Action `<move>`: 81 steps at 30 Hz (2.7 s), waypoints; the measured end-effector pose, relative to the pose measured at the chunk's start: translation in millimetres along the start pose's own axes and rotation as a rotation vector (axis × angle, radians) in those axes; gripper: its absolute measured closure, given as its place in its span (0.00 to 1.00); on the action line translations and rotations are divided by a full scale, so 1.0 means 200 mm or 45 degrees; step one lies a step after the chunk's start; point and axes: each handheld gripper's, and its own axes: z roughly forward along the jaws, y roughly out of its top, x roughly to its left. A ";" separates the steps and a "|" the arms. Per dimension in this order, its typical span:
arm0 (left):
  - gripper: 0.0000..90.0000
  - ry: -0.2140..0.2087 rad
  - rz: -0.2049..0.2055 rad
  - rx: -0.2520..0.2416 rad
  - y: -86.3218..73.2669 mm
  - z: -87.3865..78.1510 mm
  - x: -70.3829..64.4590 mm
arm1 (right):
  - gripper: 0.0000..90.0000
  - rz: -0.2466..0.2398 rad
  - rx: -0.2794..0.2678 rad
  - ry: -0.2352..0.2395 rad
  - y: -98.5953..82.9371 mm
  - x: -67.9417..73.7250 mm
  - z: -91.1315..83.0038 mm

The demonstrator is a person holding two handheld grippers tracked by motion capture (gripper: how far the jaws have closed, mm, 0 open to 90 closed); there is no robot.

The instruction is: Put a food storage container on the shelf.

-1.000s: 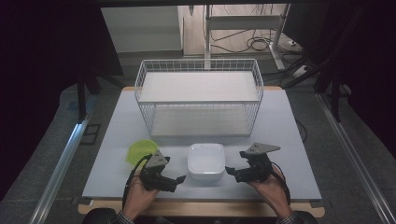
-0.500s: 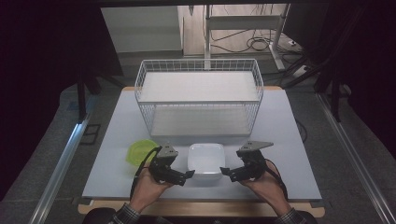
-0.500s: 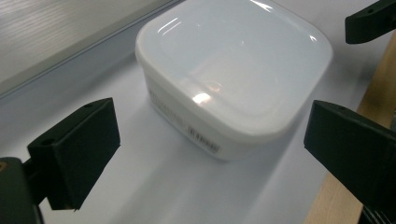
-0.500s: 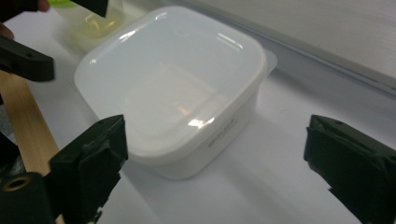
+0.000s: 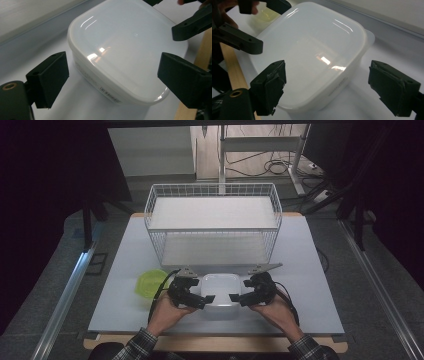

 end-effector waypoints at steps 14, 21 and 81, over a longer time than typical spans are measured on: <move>0.31 -0.076 -0.089 -0.005 -0.04 -0.04 -0.02 | 0.54 0.106 0.015 0.029 -0.01 0.01 -0.07; 0.56 -0.027 -0.114 -0.017 -0.07 -0.12 -0.06 | 0.71 0.249 0.013 0.053 -0.04 0.03 -0.12; 0.86 0.252 -0.040 -0.244 0.24 -0.42 -0.13 | 0.88 0.064 -0.289 -0.071 0.27 0.14 -0.33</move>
